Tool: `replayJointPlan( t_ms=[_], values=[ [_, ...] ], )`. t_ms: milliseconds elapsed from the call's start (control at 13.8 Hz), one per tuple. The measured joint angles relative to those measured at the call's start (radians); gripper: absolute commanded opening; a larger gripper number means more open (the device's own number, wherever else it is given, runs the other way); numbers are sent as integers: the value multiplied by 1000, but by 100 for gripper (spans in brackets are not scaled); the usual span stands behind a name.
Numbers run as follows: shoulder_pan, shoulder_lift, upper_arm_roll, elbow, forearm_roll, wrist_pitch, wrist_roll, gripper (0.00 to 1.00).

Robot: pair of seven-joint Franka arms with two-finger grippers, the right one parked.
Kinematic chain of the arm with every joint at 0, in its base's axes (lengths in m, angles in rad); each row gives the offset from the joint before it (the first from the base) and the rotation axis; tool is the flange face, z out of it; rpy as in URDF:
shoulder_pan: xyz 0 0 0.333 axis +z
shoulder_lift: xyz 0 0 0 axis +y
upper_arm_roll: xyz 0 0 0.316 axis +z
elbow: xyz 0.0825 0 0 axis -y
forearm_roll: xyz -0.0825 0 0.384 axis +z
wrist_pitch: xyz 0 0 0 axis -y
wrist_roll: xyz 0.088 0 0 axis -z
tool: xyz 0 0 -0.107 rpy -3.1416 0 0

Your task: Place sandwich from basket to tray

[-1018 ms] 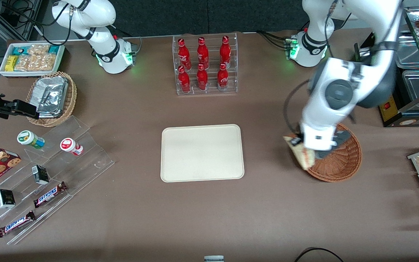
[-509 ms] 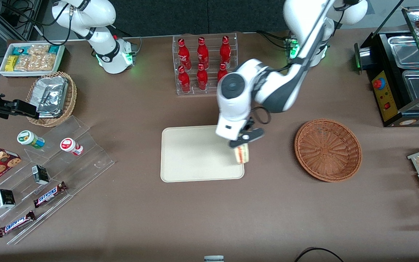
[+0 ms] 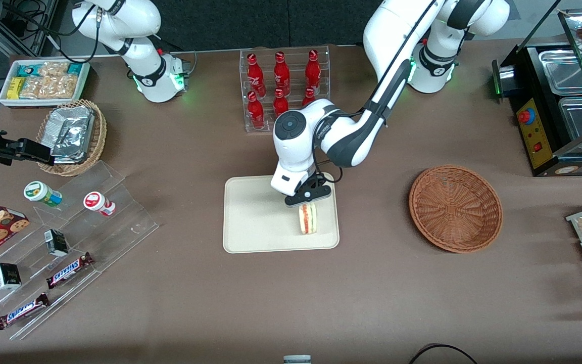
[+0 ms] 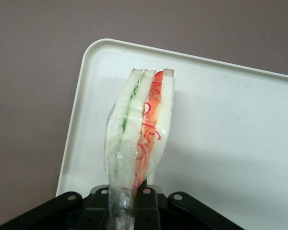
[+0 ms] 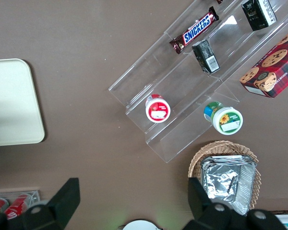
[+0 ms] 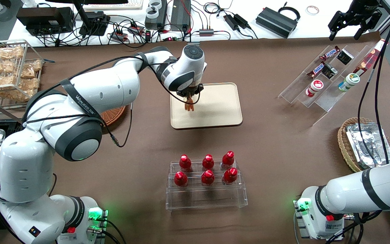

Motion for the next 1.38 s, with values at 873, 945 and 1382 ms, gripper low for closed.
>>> replayJointPlan(
  t_ms=[873,945,1382],
  values=[
    [-12,59,9,27,2,53,3,100],
    [-11,48,12,40,2,50,3,100],
    [126,-189,26,87,-29,-265,33,100]
  ],
)
